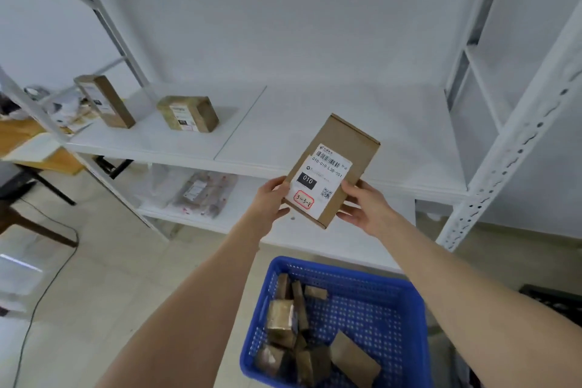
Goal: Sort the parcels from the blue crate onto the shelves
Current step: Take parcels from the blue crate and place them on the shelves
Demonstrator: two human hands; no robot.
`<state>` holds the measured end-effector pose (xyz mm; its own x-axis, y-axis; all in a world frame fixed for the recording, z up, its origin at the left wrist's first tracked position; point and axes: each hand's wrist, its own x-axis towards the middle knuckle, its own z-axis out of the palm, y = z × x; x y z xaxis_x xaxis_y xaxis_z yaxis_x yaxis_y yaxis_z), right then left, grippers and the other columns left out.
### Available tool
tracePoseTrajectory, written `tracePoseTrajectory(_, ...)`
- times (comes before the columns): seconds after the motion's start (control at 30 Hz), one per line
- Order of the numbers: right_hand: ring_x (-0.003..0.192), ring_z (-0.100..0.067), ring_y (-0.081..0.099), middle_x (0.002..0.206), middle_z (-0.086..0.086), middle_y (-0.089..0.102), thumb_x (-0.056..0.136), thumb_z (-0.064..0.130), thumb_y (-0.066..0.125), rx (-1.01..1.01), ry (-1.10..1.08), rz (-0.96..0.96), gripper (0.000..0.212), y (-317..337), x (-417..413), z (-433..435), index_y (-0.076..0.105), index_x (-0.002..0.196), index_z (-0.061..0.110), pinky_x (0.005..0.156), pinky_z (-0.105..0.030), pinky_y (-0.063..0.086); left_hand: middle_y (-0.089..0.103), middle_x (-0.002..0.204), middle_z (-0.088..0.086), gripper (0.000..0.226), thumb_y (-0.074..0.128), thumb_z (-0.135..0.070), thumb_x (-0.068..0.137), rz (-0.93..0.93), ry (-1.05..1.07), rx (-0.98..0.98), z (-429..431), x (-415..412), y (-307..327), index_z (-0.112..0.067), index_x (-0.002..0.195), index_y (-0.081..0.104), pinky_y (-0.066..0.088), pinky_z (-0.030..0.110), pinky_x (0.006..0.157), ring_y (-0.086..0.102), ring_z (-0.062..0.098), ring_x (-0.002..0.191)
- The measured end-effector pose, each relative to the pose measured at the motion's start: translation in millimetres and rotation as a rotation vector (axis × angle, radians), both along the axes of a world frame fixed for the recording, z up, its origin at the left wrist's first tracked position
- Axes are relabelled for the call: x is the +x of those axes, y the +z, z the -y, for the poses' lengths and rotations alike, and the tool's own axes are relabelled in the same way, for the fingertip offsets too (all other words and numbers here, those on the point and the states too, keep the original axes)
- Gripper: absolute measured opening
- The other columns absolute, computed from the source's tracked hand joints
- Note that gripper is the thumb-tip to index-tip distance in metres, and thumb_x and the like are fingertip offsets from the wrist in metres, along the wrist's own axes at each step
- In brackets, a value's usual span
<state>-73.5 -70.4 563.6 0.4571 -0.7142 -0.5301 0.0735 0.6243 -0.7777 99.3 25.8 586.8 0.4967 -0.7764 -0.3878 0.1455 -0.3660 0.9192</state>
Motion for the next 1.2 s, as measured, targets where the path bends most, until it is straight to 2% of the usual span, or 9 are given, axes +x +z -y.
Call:
tracePoseTrajectory(0.1,0.097,-0.023,0.066,0.110,-0.003,0.068,0.089,0.023,0.066,-0.084,0.023,-0.041,0.051,22,-1,5,0.048,0.137,0.025,0.077,-0.037,0.055,0.065,0.101,0.006,0.030,0.050,-0.017,0.097,0.073,-0.067,0.020,-2,6,14,-0.016,0.126,0.054,0.044,0.037,0.093,0.058,0.019,0.096)
tracePoseTrajectory(0.27,0.099,-0.020,0.065,0.109,0.001,0.068,0.090,0.027,0.066,-0.155,0.011,-0.074,0.045,55,17,1,0.052,0.133,0.029,0.077,-0.035,0.054,0.065,0.092,0.007,0.031,0.051,-0.010,0.095,0.115,-0.076,-0.040,-2,24,36,-0.012,0.126,0.053,0.047,0.031,0.084,0.059,0.021,0.088)
tracePoseTrajectory(0.4,0.101,-0.019,0.065,0.110,0.000,0.069,0.091,0.028,0.064,-0.210,-0.016,-0.098,0.044,67,43,-3,0.052,0.133,0.032,0.084,-0.035,0.053,0.067,0.092,0.007,0.034,0.053,-0.010,0.094,0.155,-0.116,-0.040,-3,51,45,-0.013,0.129,0.052,0.048,0.033,0.088,0.059,0.022,0.090)
tracePoseTrajectory(0.53,0.102,-0.020,0.063,0.112,0.000,0.068,0.093,0.028,0.061,-0.261,-0.070,-0.105,0.041,74,83,-12,0.052,0.132,0.032,0.086,-0.034,0.050,0.064,0.100,0.015,0.038,0.051,-0.007,0.095,0.193,-0.192,-0.051,-5,92,49,-0.012,0.133,0.048,0.048,0.026,0.074,0.057,0.022,0.086)
tracePoseTrajectory(0.67,0.098,-0.019,0.062,0.112,-0.001,0.067,0.094,0.030,0.060,-0.299,-0.111,-0.143,0.042,79,128,-27,0.051,0.135,0.030,0.073,-0.030,0.048,0.066,0.106,0.013,0.042,0.051,-0.009,0.096,0.198,-0.319,-0.021,-11,145,51,-0.015,0.136,0.045,0.050,0.031,0.085,0.061,0.022,0.093)
tracePoseTrajectory(0.87,0.087,-0.015,0.061,0.095,0.006,0.066,0.095,0.032,0.057,-0.308,-0.201,-0.198,0.033,82,181,-42,0.054,0.129,0.030,0.071,-0.028,0.047,0.067,0.112,0.003,0.041,0.055,-0.018,0.095,0.167,-0.429,0.026,-13,208,52,-0.023,0.134,0.046,0.044,0.037,0.095,0.061,0.018,0.107)
tracePoseTrajectory(1.0,0.092,-0.019,0.060,0.092,0.006,0.064,0.095,0.032,0.057,-0.293,-0.216,-0.236,0.033,77,197,-53,0.056,0.128,0.028,0.078,-0.032,0.046,0.069,0.109,0.007,0.045,0.058,-0.029,0.093,0.124,-0.418,-0.003,-10,222,50,-0.016,0.135,0.047,0.051,0.035,0.085,0.065,0.019,0.091)
tracePoseTrajectory(1.13,0.095,-0.021,0.060,0.100,0.002,0.065,0.095,0.032,0.058,-0.292,-0.216,-0.241,0.038,76,208,-59,0.054,0.132,0.025,0.077,-0.033,0.045,0.069,0.105,0.008,0.046,0.058,-0.026,0.094,0.116,-0.379,-0.034,-10,225,53,-0.015,0.136,0.045,0.055,0.026,0.065,0.067,0.015,0.081)
tracePoseTrajectory(1.2,0.096,-0.022,0.060,0.102,0.001,0.065,0.095,0.032,0.057,-0.297,-0.212,-0.238,0.038,77,210,-59,0.054,0.132,0.024,0.080,-0.034,0.046,0.068,0.103,0.008,0.044,0.058,-0.022,0.094,0.128,-0.361,-0.047,-11,225,55,-0.014,0.135,0.046,0.054,0.023,0.061,0.067,0.014,0.078)
